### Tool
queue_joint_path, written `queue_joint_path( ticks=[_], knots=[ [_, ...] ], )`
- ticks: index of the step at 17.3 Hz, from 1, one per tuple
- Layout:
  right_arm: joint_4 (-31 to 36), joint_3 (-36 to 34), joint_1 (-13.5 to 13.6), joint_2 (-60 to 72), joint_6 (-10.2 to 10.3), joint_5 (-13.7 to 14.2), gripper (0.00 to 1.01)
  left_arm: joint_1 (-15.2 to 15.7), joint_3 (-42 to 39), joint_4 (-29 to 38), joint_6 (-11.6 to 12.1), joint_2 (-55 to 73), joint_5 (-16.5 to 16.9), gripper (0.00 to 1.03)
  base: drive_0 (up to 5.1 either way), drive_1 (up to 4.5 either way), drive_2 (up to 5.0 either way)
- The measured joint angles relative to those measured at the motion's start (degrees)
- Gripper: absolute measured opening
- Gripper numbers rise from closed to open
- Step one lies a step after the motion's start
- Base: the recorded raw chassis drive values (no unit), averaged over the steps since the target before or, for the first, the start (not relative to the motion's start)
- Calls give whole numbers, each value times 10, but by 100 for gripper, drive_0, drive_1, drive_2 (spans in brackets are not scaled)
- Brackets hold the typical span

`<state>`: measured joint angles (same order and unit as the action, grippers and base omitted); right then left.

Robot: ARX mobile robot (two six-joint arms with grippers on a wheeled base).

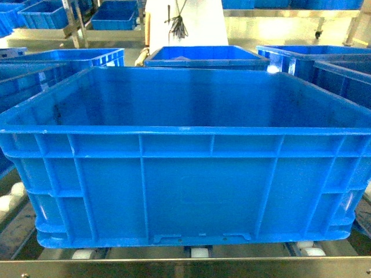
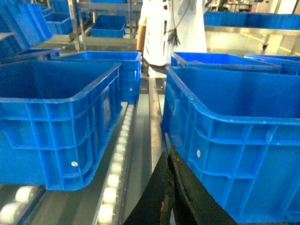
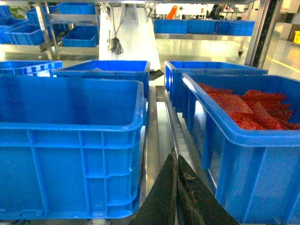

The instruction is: Place box next to blue box on left shelf

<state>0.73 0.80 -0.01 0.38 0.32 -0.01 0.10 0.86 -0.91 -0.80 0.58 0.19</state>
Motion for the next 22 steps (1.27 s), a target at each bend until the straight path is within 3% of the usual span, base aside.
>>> queue_joint_path(
  ticks=[5, 6, 13, 14, 22],
  knots=[
    [-10, 0, 0, -1, 0, 0, 1, -1, 0, 6, 0, 0, -2, 1, 0, 0, 0],
    [-10, 0, 0, -1, -1, 0, 6, -1, 0, 6, 0, 0, -2, 3, 0, 0, 0],
    [-10, 0, 0, -1, -1, 0, 95, -1, 0, 6, 0, 0, -2, 92, 0, 0, 0],
    [-10, 0, 0, -1, -1, 0, 99, -1, 0, 6, 1, 0, -2, 100, 0, 0, 0],
    [-10, 0, 0, -1, -1, 0, 98, -1, 0, 6, 2, 0, -2, 98, 0, 0, 0]
  ],
)
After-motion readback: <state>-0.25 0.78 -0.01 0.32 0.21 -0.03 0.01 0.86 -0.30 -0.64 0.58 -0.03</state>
